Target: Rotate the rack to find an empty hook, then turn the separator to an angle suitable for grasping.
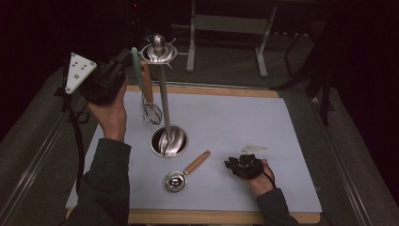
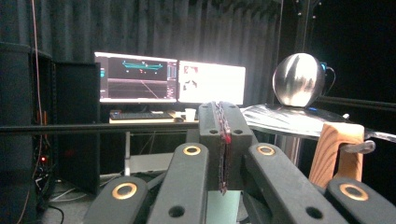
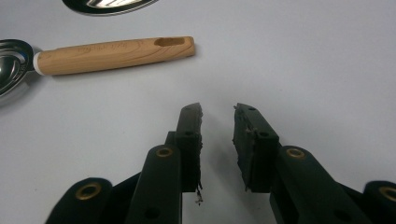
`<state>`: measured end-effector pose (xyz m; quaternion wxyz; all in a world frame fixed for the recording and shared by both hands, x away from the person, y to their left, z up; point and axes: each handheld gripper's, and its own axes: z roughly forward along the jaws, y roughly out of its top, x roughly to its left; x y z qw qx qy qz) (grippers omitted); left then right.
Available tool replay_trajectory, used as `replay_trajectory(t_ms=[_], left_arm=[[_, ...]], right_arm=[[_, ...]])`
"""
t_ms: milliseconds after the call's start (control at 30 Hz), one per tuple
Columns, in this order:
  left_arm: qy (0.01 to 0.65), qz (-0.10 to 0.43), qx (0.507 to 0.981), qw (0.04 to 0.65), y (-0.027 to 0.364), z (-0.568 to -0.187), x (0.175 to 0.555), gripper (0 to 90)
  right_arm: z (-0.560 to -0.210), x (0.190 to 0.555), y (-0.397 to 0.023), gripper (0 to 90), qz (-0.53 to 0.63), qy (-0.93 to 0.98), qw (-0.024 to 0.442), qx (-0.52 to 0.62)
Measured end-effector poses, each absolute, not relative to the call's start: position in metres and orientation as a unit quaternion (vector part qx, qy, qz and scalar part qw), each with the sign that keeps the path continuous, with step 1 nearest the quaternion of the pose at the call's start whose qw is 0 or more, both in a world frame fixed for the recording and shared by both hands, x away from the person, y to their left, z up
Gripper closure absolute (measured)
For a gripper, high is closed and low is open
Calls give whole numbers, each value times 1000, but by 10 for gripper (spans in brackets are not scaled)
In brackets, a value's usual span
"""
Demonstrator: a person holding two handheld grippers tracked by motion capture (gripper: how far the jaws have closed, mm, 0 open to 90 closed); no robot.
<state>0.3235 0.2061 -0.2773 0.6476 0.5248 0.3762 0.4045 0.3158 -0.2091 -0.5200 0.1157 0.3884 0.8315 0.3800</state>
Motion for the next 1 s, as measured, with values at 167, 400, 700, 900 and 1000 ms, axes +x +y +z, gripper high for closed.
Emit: replay_trajectory(t_ms=[167,400,700,900,1000], left_arm=[[376,404,524,649,207,-277,322,885],[375,401,526,649,213,-286,314,870],[388,390,546,632,225,-315,302,844],[419,360,539,636,237,-355,289,827],[432,349,542,631,239,-375,283,820]], right_arm=[[-519,315,-208,717,379,832,116,388],[-519,315,-206,717,381,833,117,384],[-518,313,-202,717,380,836,114,379],[-519,313,-196,730,376,841,113,373],[-520,314,-191,770,367,846,118,367]])
